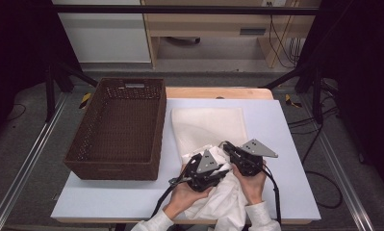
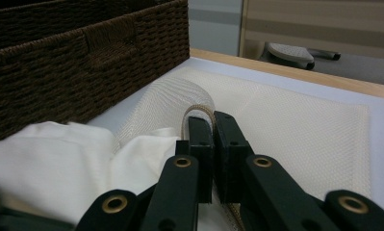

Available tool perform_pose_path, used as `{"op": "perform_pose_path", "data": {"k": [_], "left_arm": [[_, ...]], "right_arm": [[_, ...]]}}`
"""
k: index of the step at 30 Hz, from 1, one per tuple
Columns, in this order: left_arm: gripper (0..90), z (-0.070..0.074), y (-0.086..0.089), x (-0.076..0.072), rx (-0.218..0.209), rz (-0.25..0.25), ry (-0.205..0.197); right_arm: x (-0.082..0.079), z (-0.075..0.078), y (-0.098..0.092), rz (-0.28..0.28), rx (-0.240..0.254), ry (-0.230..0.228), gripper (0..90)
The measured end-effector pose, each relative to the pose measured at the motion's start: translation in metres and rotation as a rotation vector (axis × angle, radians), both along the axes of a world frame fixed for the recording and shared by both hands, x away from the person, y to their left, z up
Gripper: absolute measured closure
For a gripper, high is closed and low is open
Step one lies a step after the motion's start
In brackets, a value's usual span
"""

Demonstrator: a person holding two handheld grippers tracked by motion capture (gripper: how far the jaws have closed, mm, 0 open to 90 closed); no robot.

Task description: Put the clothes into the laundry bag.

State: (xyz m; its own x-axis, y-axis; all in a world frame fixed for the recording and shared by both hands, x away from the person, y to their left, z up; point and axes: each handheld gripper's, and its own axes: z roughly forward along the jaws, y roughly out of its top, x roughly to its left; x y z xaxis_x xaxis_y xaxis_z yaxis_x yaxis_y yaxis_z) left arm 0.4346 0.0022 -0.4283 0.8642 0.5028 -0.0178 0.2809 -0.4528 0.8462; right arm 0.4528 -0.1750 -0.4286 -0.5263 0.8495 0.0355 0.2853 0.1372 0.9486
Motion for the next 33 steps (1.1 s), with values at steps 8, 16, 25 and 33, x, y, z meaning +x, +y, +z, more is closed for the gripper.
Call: {"op": "perform_pose_path", "data": {"k": [8, 16, 25, 33], "left_arm": [[74.9, -0.015, -0.004, 0.021, 0.077, 0.087, -0.009], [49.2, 0.001, 0.014, 0.006, 0.006, 0.066, -0.057], [18.6, 0.005, 0.061, 0.035, 0.018, 0.173, 0.028], [57.8, -0.020, 0.063, 0.043, 0.025, 0.151, 0.134]], "right_arm": [[-0.009, 0.008, 0.004, 0.018, -0.011, -0.017, 87.4], [-0.008, 0.007, 0.000, 0.014, -0.008, -0.013, 87.4], [-0.007, 0.007, 0.002, 0.022, -0.020, -0.010, 87.2], [-0.006, 0.006, 0.002, 0.033, -0.026, 0.001, 87.1]]}}
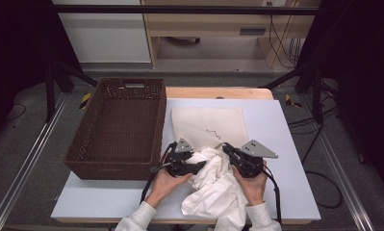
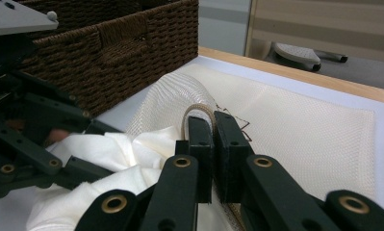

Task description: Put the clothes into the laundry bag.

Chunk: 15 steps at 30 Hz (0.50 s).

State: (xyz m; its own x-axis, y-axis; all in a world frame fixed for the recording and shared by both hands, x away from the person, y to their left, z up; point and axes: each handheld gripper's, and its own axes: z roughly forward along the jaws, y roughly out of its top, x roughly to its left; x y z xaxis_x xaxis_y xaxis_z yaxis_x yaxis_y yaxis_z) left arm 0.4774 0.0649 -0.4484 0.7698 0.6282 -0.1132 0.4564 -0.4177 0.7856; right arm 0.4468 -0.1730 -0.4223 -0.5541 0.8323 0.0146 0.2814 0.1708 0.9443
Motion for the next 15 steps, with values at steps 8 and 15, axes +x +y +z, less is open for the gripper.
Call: {"op": "perform_pose_path", "data": {"k": [8, 15], "left_arm": [[78.2, 0.028, -0.002, -0.033, -0.126, -0.081, -0.106], [78.1, 0.032, -0.047, -0.047, -0.082, -0.146, -0.143]], "right_arm": [[0.000, -0.001, 0.001, 0.001, 0.007, 0.003, 87.3], [-0.001, 0.001, 0.000, 0.002, 0.015, -0.003, 87.4]]}}
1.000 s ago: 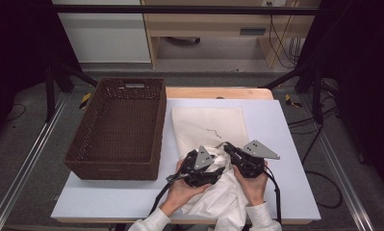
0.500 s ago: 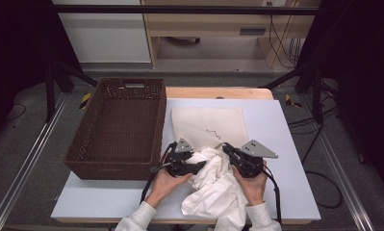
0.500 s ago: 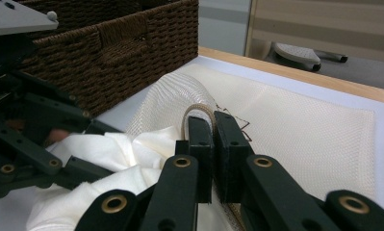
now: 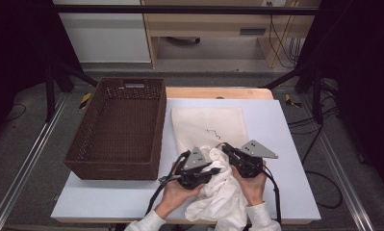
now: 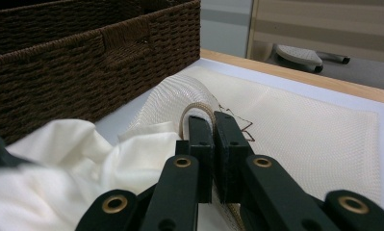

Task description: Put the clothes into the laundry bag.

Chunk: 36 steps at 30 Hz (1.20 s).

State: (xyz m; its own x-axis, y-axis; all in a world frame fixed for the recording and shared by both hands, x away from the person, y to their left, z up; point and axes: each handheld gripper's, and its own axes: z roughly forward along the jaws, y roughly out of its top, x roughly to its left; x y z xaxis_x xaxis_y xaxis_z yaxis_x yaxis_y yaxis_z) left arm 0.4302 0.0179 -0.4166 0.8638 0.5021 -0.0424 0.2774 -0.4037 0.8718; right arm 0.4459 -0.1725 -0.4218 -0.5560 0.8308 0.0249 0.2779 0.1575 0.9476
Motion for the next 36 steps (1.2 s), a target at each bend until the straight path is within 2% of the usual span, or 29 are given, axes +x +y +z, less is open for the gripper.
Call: {"op": "perform_pose_path", "data": {"k": [2, 5, 6, 8, 9, 11, 14, 16, 18, 20, 22, 26, 28, 30, 32, 34, 36], "left_arm": [[78.1, -0.006, -0.011, 0.006, 0.037, 0.018, 0.012], [78.0, -0.015, -0.018, 0.019, 0.081, 0.061, 0.030], [78.0, -0.017, -0.019, 0.024, 0.096, 0.076, 0.022], [77.8, -0.021, -0.020, 0.032, 0.146, 0.139, -0.008], [77.5, -0.022, -0.019, 0.036, 0.158, 0.159, -0.007], [76.6, -0.024, -0.015, 0.040, 0.137, 0.162, 0.012], [71.0, -0.023, -0.008, 0.035, 0.118, 0.156, -0.022], [60.7, -0.019, 0.000, 0.029, 0.084, 0.156, -0.035], [45.6, -0.013, 0.010, 0.026, 0.054, 0.160, -0.035], [33.4, -0.006, 0.023, 0.023, 0.029, 0.161, -0.026], [28.0, -0.004, 0.036, 0.023, 0.027, 0.166, -0.015], [23.3, -0.017, 0.054, 0.026, 0.036, 0.178, 0.053], [26.7, -0.028, 0.057, 0.029, 0.039, 0.169, 0.101], [35.1, -0.036, 0.057, 0.031, 0.030, 0.155, 0.137], [53.5, -0.038, 0.056, 0.030, 0.008, 0.133, 0.165], [69.7, -0.036, 0.054, 0.027, 0.013, 0.124, 0.157], [76.8, -0.032, 0.052, 0.023, 0.010, 0.114, 0.132]], "right_arm": [[0.000, 0.000, -0.001, -0.001, -0.001, -0.006, 87.4], [-0.002, 0.002, -0.002, 0.007, 0.015, -0.012, 87.4], [-0.003, 0.003, -0.001, 0.015, 0.017, -0.019, 87.4], [-0.004, 0.004, 0.002, 0.021, 0.002, -0.025, 87.3], [-0.005, 0.004, 0.003, 0.022, 0.003, -0.027, 87.3], [-0.005, 0.004, 0.005, 0.027, -0.002, -0.028, 87.3], [-0.004, 0.003, 0.004, 0.020, -0.011, -0.026, 87.3], [-0.004, 0.003, 0.002, 0.017, -0.010, -0.025, 87.2], [-0.004, 0.003, 0.001, 0.009, -0.014, -0.024, 87.2], [-0.003, 0.004, -0.001, 0.006, -0.010, -0.021, 87.2], [-0.002, 0.004, -0.003, 0.012, -0.006, -0.006, 87.2], [-0.003, 0.004, -0.002, 0.014, -0.015, -0.009, 87.1], [-0.002, 0.004, -0.001, 0.015, -0.018, -0.001, 87.1], [-0.002, 0.003, 0.001, 0.019, -0.028, -0.006, 87.1], [-0.002, 0.003, 0.002, 0.029, -0.035, 0.001, 87.2], [-0.002, 0.002, 0.004, 0.025, -0.043, -0.001, 87.3], [-0.002, 0.002, 0.004, 0.024, -0.043, -0.002, 87.4]]}}
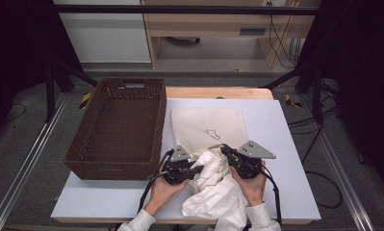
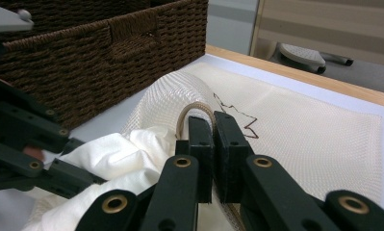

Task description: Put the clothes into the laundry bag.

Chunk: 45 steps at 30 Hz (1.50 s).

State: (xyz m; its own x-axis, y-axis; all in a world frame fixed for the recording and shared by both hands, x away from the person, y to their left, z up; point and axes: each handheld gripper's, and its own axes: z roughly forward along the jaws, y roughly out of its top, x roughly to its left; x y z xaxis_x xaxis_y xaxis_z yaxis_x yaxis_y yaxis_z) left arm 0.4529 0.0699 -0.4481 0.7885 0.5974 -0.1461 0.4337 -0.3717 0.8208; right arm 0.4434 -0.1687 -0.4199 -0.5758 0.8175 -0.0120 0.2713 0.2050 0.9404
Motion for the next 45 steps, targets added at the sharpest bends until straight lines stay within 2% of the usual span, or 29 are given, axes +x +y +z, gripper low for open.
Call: {"op": "perform_pose_path", "data": {"k": [4, 6, 8, 9, 10, 11, 13, 15, 19, 21, 23, 26, 28, 29, 31, 33, 34, 36, 39, 42, 43, 44, 45], "left_arm": [[79.3, 0.019, -0.003, -0.015, -0.101, -0.063, -0.046], [79.3, 0.031, -0.014, -0.023, -0.104, -0.099, -0.085], [79.3, 0.037, -0.030, -0.027, -0.071, -0.121, -0.106], [79.2, 0.037, -0.039, -0.027, -0.036, -0.117, -0.125], [79.2, 0.034, -0.049, -0.025, -0.004, -0.117, -0.124], [79.1, 0.031, -0.055, -0.022, 0.007, -0.113, -0.115], [79.0, 0.018, -0.070, -0.013, 0.059, -0.087, -0.105], [78.8, 0.013, -0.075, -0.007, 0.059, -0.073, -0.086], [78.5, 0.012, -0.083, 0.005, 0.132, -0.012, -0.134], [78.0, 0.011, -0.081, 0.011, 0.145, 0.009, -0.149], [76.7, 0.010, -0.077, 0.015, 0.119, 0.007, -0.132], [72.2, 0.012, -0.071, 0.008, 0.106, -0.006, -0.157], [60.7, 0.018, -0.065, 0.001, 0.095, -0.005, -0.167], [50.7, 0.022, -0.060, -0.003, 0.087, -0.003, -0.170], [37.4, 0.028, -0.045, -0.010, 0.049, -0.013, -0.166], [28.7, 0.032, -0.030, -0.015, 0.025, -0.004, -0.165], [27.7, 0.032, -0.017, -0.019, 0.021, 0.024, -0.176], [24.9, 0.030, -0.003, -0.020, 0.027, 0.057, -0.173], [24.6, 0.016, 0.010, -0.013, 0.040, 0.095, -0.105], [28.1, -0.001, 0.009, -0.007, 0.072, 0.102, -0.042], [36.2, -0.005, 0.007, -0.007, 0.065, 0.092, -0.030], [48.2, -0.007, 0.006, -0.008, 0.045, 0.076, -0.021], [59.3, -0.007, 0.004, -0.010, 0.036, 0.077, -0.026]], "right_arm": [[0.000, 0.001, -0.001, 0.001, 0.012, -0.002, 87.5], [0.000, 0.001, -0.001, 0.009, 0.022, -0.003, 87.5], [-0.001, 0.001, 0.000, 0.012, 0.025, -0.009, 87.5], [-0.001, 0.001, 0.000, 0.014, 0.028, -0.011, 87.5], [-0.002, 0.002, 0.000, 0.015, 0.034, -0.016, 87.5], [-0.003, 0.003, -0.001, 0.013, 0.038, -0.019, 87.5], [-0.003, 0.004, -0.003, 0.017, 0.043, -0.026, 87.5], [-0.004, 0.005, -0.004, 0.015, 0.047, -0.030, 87.5], [-0.008, 0.009, -0.004, 0.023, 0.057, -0.039, 87.4], [-0.009, 0.011, -0.005, 0.029, 0.066, -0.042, 87.4], [-0.009, 0.011, -0.005, 0.029, 0.069, -0.044, 87.4], [-0.007, 0.008, -0.006, 0.024, 0.070, -0.039, 87.4], [-0.006, 0.007, -0.007, 0.024, 0.071, -0.035, 87.3], [-0.006, 0.007, -0.008, 0.024, 0.073, -0.028, 87.2], [-0.006, 0.007, -0.008, 0.027, 0.070, -0.028, 87.1], [-0.006, 0.007, -0.007, 0.029, 0.067, -0.030, 87.1], [-0.006, 0.007, -0.006, 0.028, 0.066, -0.028, 87.1], [-0.006, 0.007, -0.006, 0.026, 0.060, -0.033, 87.1], [-0.006, 0.007, -0.005, 0.026, 0.060, -0.029, 87.1], [-0.006, 0.007, -0.003, 0.030, 0.056, -0.022, 87.1], [-0.006, 0.006, -0.002, 0.034, 0.054, -0.023, 87.1], [-0.006, 0.006, -0.002, 0.035, 0.051, -0.023, 87.1], [-0.006, 0.006, -0.002, 0.036, 0.051, -0.020, 87.1]]}}
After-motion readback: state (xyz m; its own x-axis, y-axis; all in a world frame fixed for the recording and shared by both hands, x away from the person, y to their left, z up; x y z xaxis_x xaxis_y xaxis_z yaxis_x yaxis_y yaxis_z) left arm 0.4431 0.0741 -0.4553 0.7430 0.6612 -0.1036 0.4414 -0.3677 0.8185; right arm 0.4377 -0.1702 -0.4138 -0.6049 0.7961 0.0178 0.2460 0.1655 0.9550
